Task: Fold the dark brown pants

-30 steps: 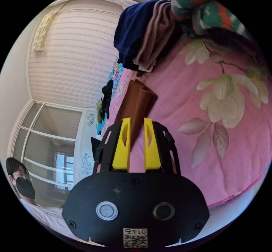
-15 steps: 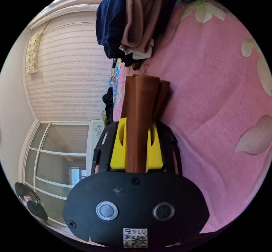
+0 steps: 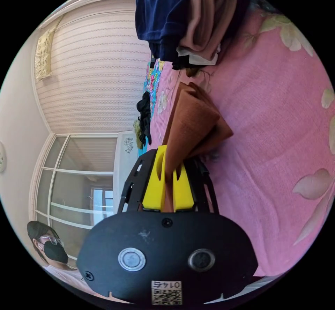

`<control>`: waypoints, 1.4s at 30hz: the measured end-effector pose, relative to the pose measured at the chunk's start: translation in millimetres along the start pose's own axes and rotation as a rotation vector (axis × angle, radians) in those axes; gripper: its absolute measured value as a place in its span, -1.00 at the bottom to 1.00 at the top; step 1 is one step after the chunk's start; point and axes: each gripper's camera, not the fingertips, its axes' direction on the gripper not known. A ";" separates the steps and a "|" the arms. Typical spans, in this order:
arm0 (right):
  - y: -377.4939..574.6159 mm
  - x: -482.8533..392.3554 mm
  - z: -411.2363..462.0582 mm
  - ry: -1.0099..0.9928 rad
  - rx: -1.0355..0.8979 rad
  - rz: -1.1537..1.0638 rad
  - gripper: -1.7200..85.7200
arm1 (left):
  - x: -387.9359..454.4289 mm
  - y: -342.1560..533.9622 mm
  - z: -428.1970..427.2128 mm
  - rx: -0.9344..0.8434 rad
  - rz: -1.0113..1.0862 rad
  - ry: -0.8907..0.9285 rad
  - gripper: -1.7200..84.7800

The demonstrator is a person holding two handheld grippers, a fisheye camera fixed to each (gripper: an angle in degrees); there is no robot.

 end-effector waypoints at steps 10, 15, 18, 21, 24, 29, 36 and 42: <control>9.0 -11.0 22.9 0.027 -0.038 -0.017 -0.97 | -1.8 10.2 57.7 -0.070 -0.049 -0.057 -0.83; 31.0 -29.7 11.2 -0.031 -0.045 -0.127 -0.97 | 17.0 48.4 44.3 -0.076 0.121 0.023 -0.87; 51.6 -24.9 -12.6 -0.041 -0.049 -0.128 -0.97 | 16.1 83.6 36.2 -0.096 0.158 0.057 -0.87; 84.8 -11.4 -42.6 0.003 -0.061 -0.108 -0.97 | 4.4 127.9 31.0 -0.152 0.182 0.067 -0.87; 129.0 15.1 -63.1 0.158 -0.104 -0.060 -0.96 | -19.0 170.6 39.6 -0.229 0.228 -0.083 -0.86; 170.5 46.3 -48.9 0.421 -0.182 0.027 -0.89 | -7.8 214.2 73.7 -0.365 0.486 -0.459 -0.83; 198.1 -41.9 -30.7 0.839 0.048 -0.332 -0.87 | 84.5 314.2 123.4 -0.494 1.137 -0.729 -0.80; 249.3 -150.5 191.1 0.820 -0.480 -1.111 -0.84 | 148.3 423.8 244.7 -0.631 1.588 -0.636 -0.76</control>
